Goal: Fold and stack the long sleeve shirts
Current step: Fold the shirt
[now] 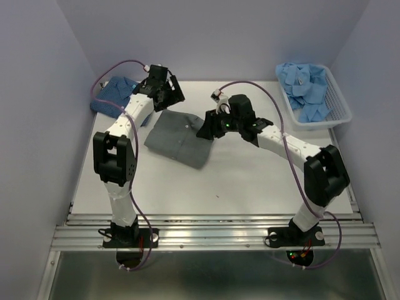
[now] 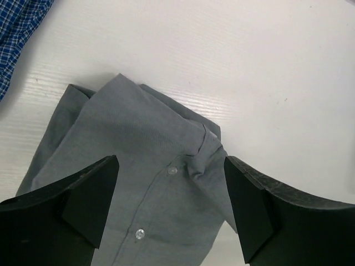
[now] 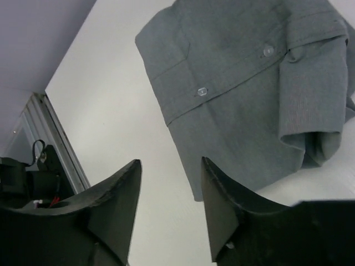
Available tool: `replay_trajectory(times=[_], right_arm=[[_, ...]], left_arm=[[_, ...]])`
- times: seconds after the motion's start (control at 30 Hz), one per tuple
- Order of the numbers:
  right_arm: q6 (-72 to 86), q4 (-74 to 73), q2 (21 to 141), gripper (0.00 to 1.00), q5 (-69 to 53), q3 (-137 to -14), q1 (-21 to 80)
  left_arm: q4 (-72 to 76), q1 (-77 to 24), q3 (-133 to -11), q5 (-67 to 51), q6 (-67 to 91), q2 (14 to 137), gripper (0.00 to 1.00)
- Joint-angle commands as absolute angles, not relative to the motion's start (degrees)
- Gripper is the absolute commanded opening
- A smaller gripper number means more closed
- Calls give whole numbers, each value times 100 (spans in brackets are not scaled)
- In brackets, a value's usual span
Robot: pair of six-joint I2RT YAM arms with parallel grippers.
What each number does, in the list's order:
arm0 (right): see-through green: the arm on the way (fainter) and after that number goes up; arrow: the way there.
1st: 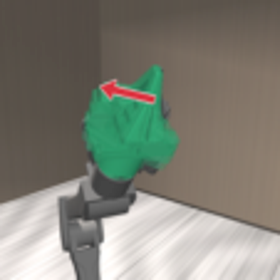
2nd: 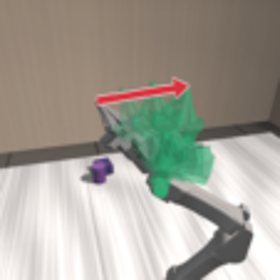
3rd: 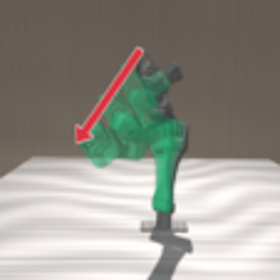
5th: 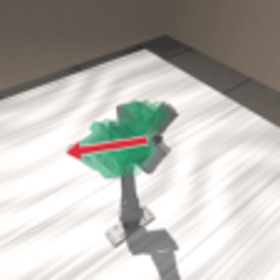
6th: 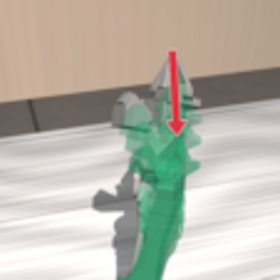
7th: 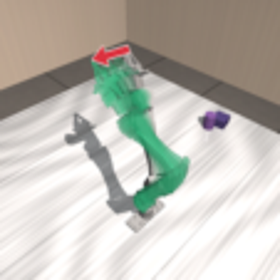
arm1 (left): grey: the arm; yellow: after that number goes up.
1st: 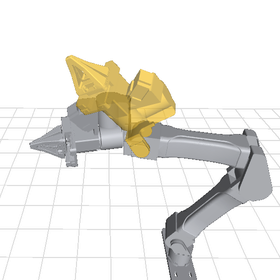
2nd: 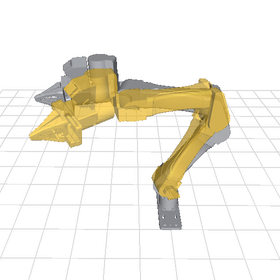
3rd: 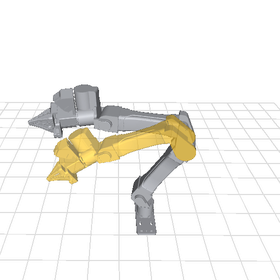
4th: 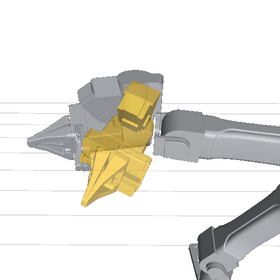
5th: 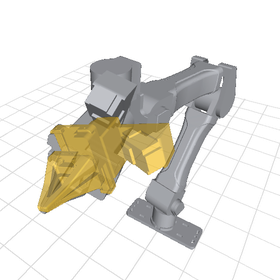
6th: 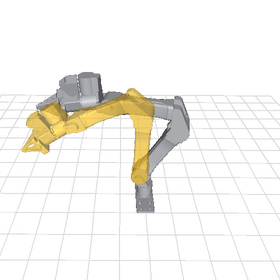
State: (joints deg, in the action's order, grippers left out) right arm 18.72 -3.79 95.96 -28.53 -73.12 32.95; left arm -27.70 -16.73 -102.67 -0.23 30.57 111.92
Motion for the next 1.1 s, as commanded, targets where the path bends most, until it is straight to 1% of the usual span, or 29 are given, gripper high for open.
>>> replay_trajectory(times=[0.0,0.1,0.13,0.17,0.2,0.23,0.3,0.6,0.77,0.9,1.07], right_arm=[[1942,-167,10370,49,-3006,-7839,3313],[1741,-473,10783,46,-2726,-8330,3313],[1636,-675,11089,45,-2603,-8541,3313],[1548,-842,11240,44,-2454,-8935,3313],[1486,-1026,11372,43,-2069,-9086,3313],[1442,-1063,11486,42,-1935,-9192,3313],[1503,-1072,11785,38,-1654,-9439,3235],[2012,-1063,13199,33,-2030,-10422,2752],[2258,-1028,13614,30,-2039,-10599,2541],[2312,-1055,13773,29,-2451,-10731,2487],[2241,-1055,13308,29,-2926,-10732,2487]], left_arm=[[-2329,-1582,-10046,-571,2743,11372,89],[-2408,-1512,-10283,-668,2725,11750,89],[-2399,-1477,-10327,-720,2725,11829,89],[-2382,-1433,-10353,-756,2742,11900,89],[-2347,-1354,-10362,-799,2768,12022,89],[-2321,-1319,-10362,-774,2795,12067,89],[-2329,-1196,-10432,-730,2795,12225,89],[-2188,-1055,-10705,-967,2865,12848,89],[-2426,-1037,-10898,-712,2856,13166,89],[-2487,-1028,-11003,-659,2760,13114,89],[-2531,-1037,-11074,-466,2593,12473,89]])
